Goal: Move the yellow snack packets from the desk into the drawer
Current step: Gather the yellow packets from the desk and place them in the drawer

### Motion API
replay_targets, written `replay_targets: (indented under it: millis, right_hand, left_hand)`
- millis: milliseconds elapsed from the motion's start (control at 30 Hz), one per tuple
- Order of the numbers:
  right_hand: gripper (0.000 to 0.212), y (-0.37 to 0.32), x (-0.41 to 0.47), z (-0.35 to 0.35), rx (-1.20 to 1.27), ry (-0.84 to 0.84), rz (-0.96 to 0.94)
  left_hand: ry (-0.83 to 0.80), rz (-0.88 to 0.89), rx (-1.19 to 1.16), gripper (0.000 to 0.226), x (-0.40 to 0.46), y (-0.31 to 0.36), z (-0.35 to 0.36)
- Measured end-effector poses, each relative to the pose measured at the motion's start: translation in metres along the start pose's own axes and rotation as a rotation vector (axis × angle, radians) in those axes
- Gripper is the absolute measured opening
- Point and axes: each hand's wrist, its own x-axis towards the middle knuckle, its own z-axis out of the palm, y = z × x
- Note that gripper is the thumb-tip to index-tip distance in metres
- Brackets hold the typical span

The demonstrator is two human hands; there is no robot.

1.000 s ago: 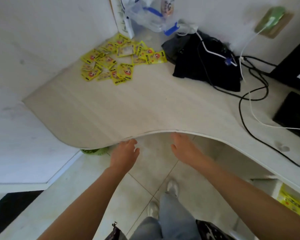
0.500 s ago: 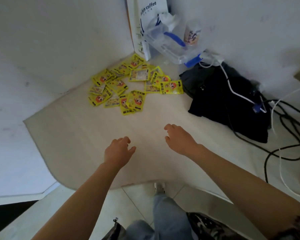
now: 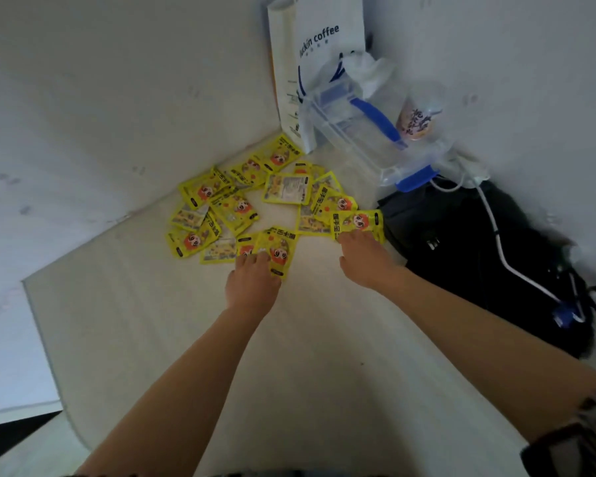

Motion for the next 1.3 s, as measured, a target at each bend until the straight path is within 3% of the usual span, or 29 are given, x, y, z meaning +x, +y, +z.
replay_targets:
  millis: [300, 433, 667, 800, 1000, 1300]
  right_hand:
    - [0.047, 0.017, 0.066, -0.009, -0.060, 0.017, 0.078]
    - [0.056, 0.021, 0.072, 0.003, -0.161, 0.020, 0.084]
    - [0.043, 0.021, 0.069, 0.006, -0.199, 0.050, 0.166]
    - [0.034, 0.017, 0.058, 0.008, -0.164, 0.012, 0.137]
    - [0.036, 0.002, 0.058, 0.006, -0.022, 0.006, 0.050]
    - [0.047, -0.007, 0.096, -0.019, 0.182, 0.047, 0.124]
  left_hand:
    - [-0.072, -0.132, -0.114, 0.061, 0.059, 0.002, 0.003]
    - [-0.071, -0.116, -0.037, 0.061, 0.067, 0.005, 0.010]
    - [0.018, -0.023, -0.069, 0.061, 0.056, 0.002, 0.016]
    - [-0.016, -0.044, -0.212, 0.067, 0.041, -0.001, 0.019]
    - [-0.134, -0.153, -0.482, 0.091, 0.028, -0.013, 0.016]
    - [-0.082, -0.184, -0.513, 0.061, 0.022, -0.040, 0.010]
